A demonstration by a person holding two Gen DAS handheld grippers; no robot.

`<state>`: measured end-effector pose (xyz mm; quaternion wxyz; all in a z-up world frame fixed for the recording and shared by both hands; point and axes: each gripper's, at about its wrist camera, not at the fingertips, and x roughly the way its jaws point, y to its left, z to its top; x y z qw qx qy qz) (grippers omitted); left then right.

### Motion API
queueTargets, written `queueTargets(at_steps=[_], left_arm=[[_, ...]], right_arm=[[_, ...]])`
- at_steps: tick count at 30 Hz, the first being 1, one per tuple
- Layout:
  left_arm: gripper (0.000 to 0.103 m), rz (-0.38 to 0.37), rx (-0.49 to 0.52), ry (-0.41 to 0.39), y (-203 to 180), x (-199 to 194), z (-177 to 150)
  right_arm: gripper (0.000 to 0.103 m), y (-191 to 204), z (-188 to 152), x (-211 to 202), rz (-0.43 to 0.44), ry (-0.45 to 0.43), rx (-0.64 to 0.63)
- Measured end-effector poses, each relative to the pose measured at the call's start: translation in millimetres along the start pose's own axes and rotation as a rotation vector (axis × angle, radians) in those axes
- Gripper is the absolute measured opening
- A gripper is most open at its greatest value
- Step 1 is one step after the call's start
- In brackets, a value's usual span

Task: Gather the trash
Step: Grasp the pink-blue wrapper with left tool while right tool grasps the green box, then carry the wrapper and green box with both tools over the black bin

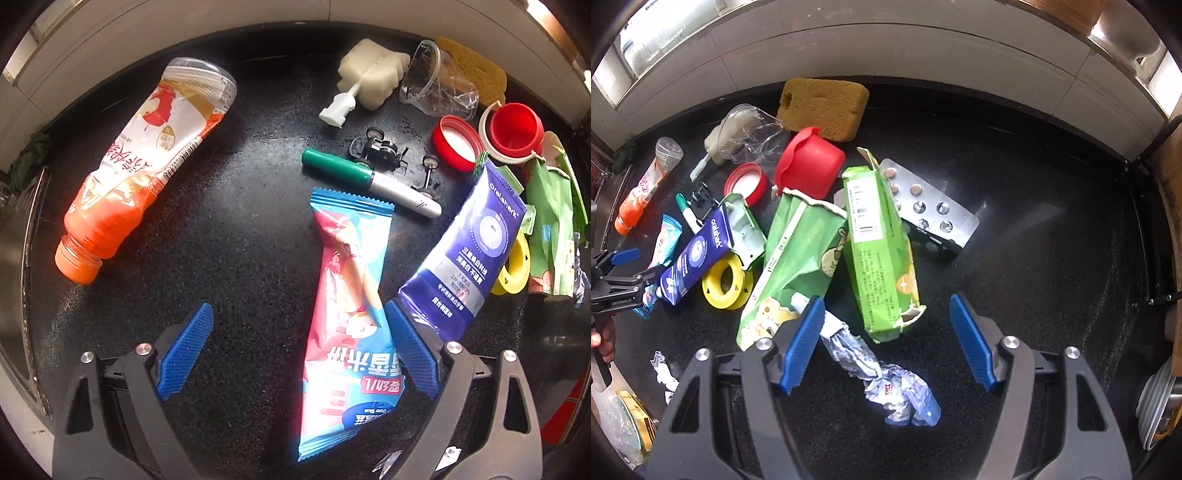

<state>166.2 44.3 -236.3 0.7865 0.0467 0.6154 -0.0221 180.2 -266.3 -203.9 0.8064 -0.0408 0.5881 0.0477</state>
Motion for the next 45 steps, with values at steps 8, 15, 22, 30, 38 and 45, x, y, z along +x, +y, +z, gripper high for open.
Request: queueTargets(at_steps=[8,15,22,30,38,45], left_arm=[[0.072,-0.020,-0.015,-0.017,-6.9,5.0,0.1],[0.023,-0.035,-0.015,-0.040,-12.4,-8.7,-1.2],[0.015,0.005,-0.086,-0.057,-10.4,-34.3,-8.3],[0.014,0.049,-0.187,-0.151,-15.4,-99.5,-34.1],[0.014,0.117,-0.389,-0.221,47.0,-153.6,-100.7],[0.014,0.226,-0.609,-0.220,124.7,-173.0,-231.2]], right_arm=[[0.035,-3.9,5.3,33.4,0.025,0.084,0.006],[0.030,1.5,4.3,7.4,-0.025,0.001,-0.014],[0.029,-0.7,3.1,-30.0,-0.035,-0.077,-0.014],[0.028,15.0,5.9,-72.8,0.064,-0.142,-0.103],[0.028,143.9,5.6,-100.8,0.217,-0.174,-0.384],[0.028,330.7,-50.0,-123.3,0.435,-0.152,-0.703]])
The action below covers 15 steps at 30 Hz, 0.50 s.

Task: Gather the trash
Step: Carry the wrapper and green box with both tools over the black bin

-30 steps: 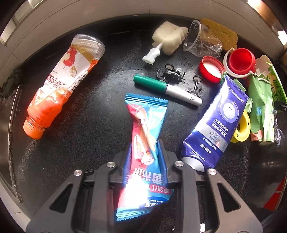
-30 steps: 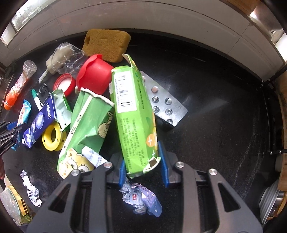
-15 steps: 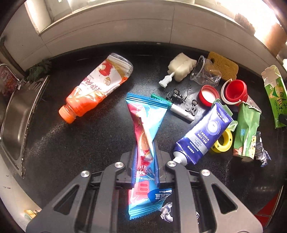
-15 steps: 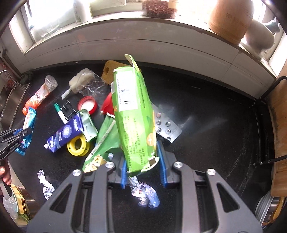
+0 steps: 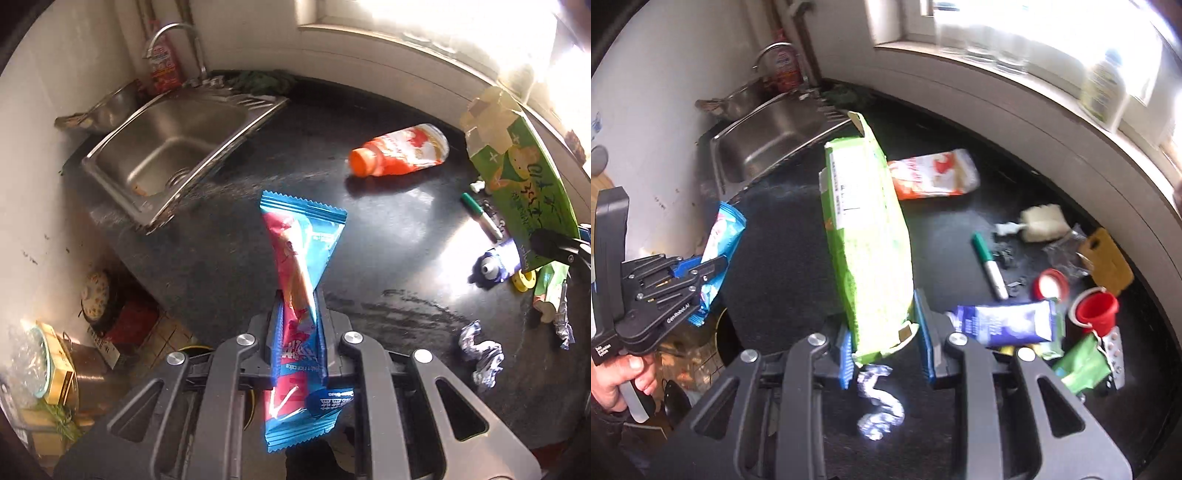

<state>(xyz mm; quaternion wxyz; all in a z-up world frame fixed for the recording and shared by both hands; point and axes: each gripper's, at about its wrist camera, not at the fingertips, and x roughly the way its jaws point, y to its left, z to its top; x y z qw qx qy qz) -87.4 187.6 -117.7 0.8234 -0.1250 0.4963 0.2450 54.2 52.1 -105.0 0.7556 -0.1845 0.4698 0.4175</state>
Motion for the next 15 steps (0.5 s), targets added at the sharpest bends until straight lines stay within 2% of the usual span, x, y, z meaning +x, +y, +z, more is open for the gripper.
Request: queueTargets(at_steps=[4,9,12,15], left_arm=[[0.014,0.079,-0.131,0.032,84.2,-4.0,-45.6],[0.014,0.138,-0.281,0.087,169.5,4.7,-105.4],[0.014,0.152,-0.359,0.113,205.7,17.1,-141.5],[0.014,0.144,-0.430,0.147,229.3,42.2,-172.4]], right_arm=[[0.028,106.2,20.9,41.3,0.149,0.050,-0.134],[0.028,220.8,20.9,80.3,0.288,0.115,-0.277],[0.028,271.3,13.2,105.6,0.340,0.162,-0.338],[0.028,305.8,0.3,135.6,0.360,0.208,-0.380]])
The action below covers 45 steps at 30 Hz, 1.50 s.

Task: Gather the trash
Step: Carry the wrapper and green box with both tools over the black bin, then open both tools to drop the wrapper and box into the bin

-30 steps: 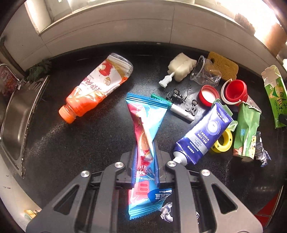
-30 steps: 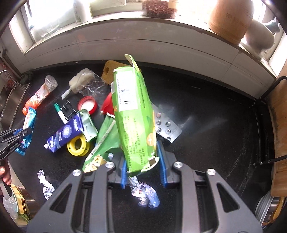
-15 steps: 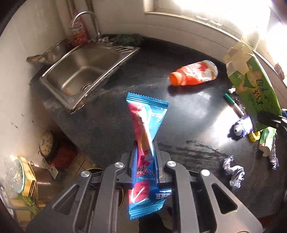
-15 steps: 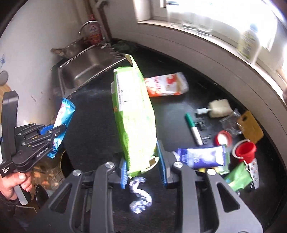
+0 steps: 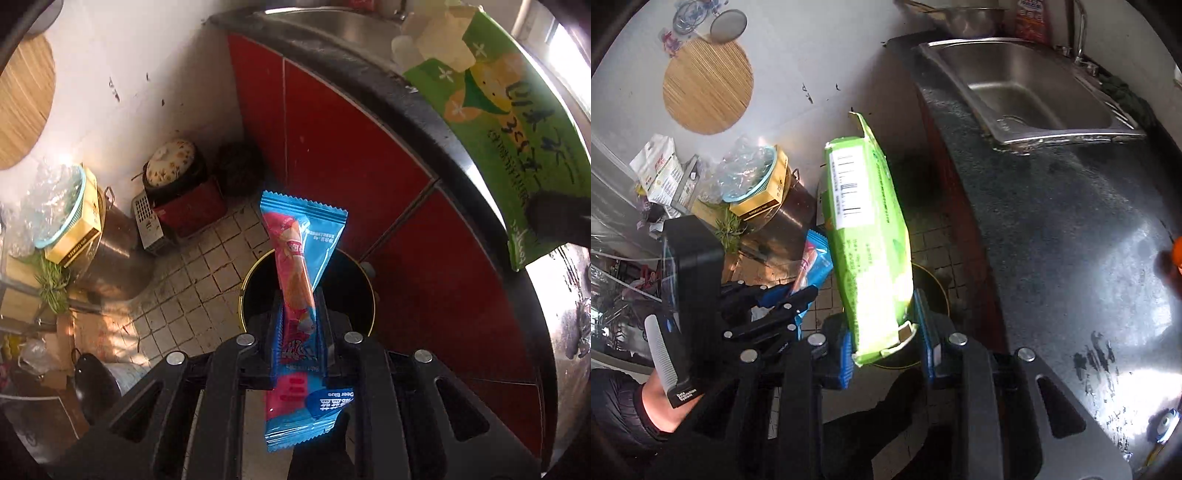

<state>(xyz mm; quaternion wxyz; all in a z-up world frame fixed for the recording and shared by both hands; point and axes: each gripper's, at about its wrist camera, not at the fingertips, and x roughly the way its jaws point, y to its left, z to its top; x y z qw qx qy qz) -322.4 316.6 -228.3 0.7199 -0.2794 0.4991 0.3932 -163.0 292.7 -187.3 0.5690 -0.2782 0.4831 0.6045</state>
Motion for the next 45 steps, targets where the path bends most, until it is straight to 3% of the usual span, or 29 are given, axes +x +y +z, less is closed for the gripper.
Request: queueTargets(at_steps=[5,13,24,25,26,28,30,38,45], left_arm=[[0.014,-0.025,-0.020,0.056,16.8,67.2,-28.9],[0.014,-0.054,-0.050,0.110,23.3,154.4,-46.7],[0.017,-0.059,-0.027,0.142,19.9,196.5,-56.3],[0.025,-0.065,-0.028,0.138,19.9,196.8,-56.9],[0.043,-0.071,-0.028,0.132,20.8,196.7,-57.7],[0.073,-0.077,-0.033,0.119,23.8,195.2,-59.6],[0.076,-0.092,-0.038,0.107,26.8,191.7,-61.7],[0.083,-0.078,-0.001,0.112,33.2,155.3,-60.7],[0.085,-0.035,0.080,0.086,13.6,78.6,-31.6]], right_arm=[[0.028,3.5,-10.9,74.9,-0.019,0.081,-0.011],[0.028,-26.3,-31.7,180.3,-0.040,0.196,0.033],[0.031,-34.7,-47.5,228.5,-0.046,0.240,0.031],[0.033,-34.1,-48.0,228.9,-0.034,0.238,0.028],[0.037,-33.7,-48.1,230.2,-0.028,0.241,0.032],[0.062,-36.6,-46.3,227.3,-0.012,0.232,0.055],[0.070,-35.9,-46.3,221.5,0.008,0.215,0.066],[0.077,-12.6,-40.1,172.0,0.023,0.180,0.009],[0.080,-4.6,-29.3,63.4,-0.012,0.025,0.063]])
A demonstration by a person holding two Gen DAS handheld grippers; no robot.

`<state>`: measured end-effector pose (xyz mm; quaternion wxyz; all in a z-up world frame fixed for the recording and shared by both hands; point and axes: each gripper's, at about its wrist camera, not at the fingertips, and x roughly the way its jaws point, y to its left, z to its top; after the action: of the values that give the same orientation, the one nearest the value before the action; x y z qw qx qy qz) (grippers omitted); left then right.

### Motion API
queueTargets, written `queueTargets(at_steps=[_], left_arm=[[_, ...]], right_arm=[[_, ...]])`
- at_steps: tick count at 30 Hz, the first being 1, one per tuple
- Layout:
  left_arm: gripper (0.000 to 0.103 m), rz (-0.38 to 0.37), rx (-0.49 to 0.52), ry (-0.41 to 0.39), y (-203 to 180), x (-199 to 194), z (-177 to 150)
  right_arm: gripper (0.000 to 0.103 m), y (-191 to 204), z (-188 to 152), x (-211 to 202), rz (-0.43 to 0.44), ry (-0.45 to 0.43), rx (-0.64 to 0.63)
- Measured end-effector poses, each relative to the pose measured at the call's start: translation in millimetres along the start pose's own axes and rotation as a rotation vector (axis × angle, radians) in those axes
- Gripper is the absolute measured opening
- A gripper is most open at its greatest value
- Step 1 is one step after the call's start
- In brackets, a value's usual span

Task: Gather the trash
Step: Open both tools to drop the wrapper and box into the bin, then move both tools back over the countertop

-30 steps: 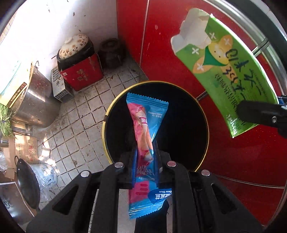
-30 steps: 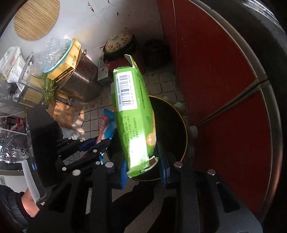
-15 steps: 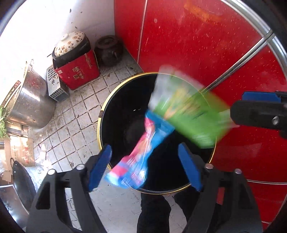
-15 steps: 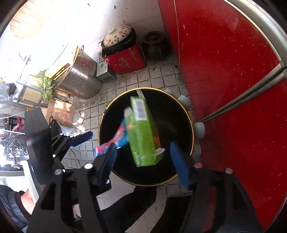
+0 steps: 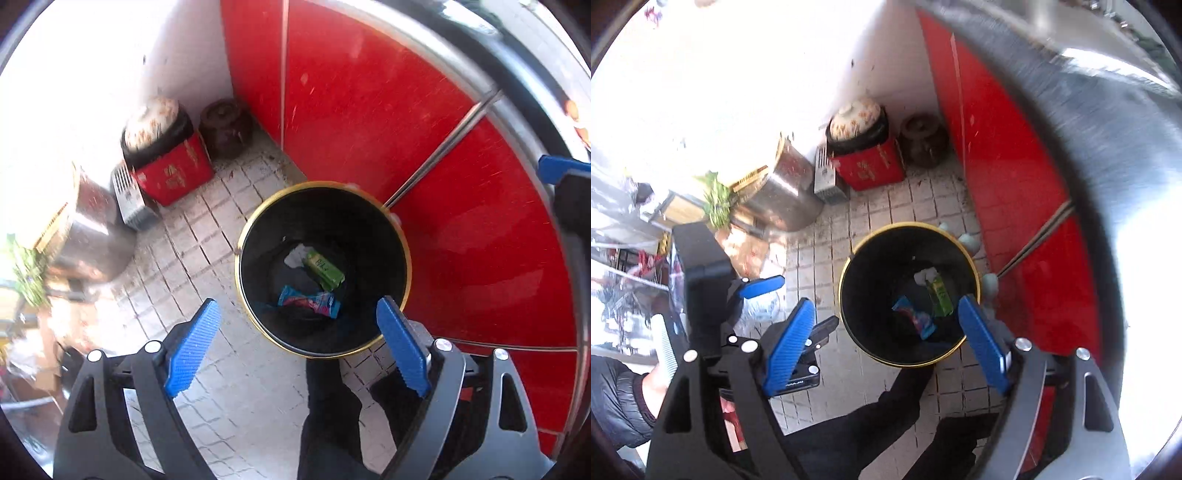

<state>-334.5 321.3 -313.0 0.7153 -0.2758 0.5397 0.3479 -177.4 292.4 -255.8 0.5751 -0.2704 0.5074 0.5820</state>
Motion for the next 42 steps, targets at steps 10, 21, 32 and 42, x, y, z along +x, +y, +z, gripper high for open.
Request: queueTargets(at_steps=[10,21,32,42], left_arm=[[0.093,-0.100,0.318,-0.182,-141.0,-135.8,67.1],[0.093,-0.338,0.787,-0.242,-373.9,-202.3,65.3],[0.094,-0.369,1.066,-0.232,-474.5,-206.5,34.4],[0.094,-0.392,1.269,-0.199,-540.3,-150.7,17.5]], right_arm=[[0.089,-85.4,-63.4,-209.4,-0.296,-0.295,0.299],[0.089,-191.7,-244.7,-363.0,-0.662,-0.437,0.777],[0.089,-217.3,-362.3,-391.0,-0.772,-0.388,0.953],[0.089,-273.5,-396.7,-360.5,-0.696,-0.314,0.975]])
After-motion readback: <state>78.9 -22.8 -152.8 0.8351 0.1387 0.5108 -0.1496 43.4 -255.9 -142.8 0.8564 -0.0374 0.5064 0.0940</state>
